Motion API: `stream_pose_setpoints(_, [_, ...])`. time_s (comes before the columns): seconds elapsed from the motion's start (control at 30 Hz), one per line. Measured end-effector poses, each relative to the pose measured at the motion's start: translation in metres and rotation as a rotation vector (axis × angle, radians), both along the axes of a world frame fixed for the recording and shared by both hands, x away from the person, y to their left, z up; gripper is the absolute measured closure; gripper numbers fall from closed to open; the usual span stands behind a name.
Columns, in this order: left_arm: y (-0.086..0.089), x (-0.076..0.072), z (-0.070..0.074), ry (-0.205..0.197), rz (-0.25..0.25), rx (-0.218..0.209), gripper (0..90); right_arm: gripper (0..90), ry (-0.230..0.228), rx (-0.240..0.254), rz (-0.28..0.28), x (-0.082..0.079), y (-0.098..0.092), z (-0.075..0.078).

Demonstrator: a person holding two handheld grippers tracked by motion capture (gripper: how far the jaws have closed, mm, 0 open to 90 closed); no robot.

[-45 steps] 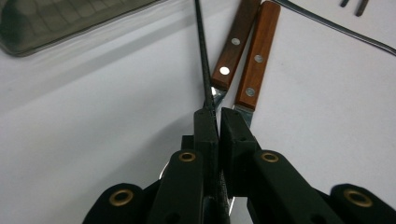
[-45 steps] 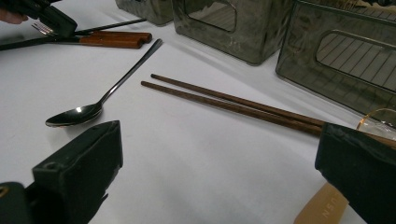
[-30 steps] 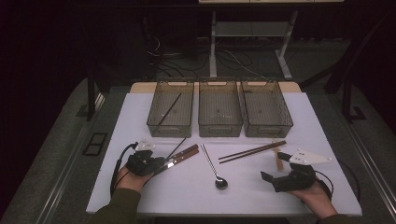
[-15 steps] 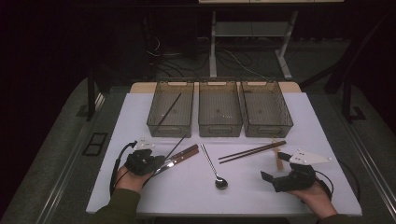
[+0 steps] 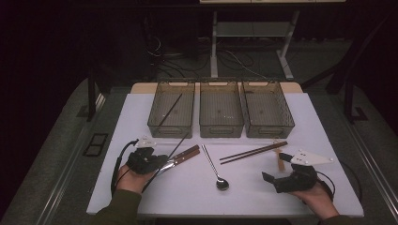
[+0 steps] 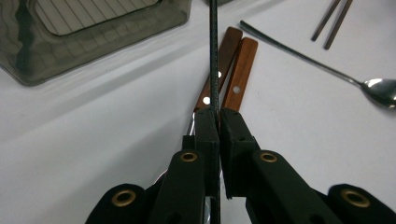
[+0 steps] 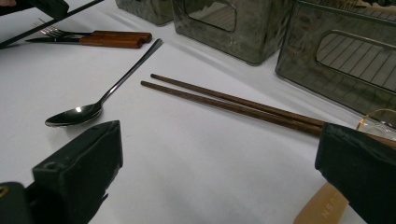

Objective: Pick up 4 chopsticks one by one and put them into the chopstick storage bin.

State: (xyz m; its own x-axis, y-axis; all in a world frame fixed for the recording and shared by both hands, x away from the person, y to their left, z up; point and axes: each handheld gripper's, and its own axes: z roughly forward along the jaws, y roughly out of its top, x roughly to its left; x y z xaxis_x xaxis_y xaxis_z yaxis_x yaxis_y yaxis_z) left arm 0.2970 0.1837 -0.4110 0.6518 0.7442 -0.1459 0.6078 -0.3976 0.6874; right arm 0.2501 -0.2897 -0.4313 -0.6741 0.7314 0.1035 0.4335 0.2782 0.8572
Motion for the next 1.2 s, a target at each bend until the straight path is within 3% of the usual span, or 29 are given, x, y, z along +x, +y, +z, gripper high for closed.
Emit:
stream_pose_setpoints(0.37, [-0.001,0.008,0.016,-0.031,0.008,-0.036,86.1,1.0,0.003,0.0,0.002,0.0,-0.001,0.0])
stream_pose_setpoints(0.6, [-0.002,0.02,0.027,-0.034,0.011,-0.03,86.0,1.0,0.005,0.003,0.0,0.0,0.0,0.0])
stream_pose_setpoints(0.87, [-0.008,0.036,0.048,-0.062,0.0,-0.042,86.0,1.0,0.005,0.004,0.0,0.0,-0.001,0.0])
stream_pose_setpoints(1.2, [-0.015,0.062,0.067,-0.066,-0.005,-0.051,86.0,1.0,0.006,0.008,-0.001,0.0,-0.001,0.0])
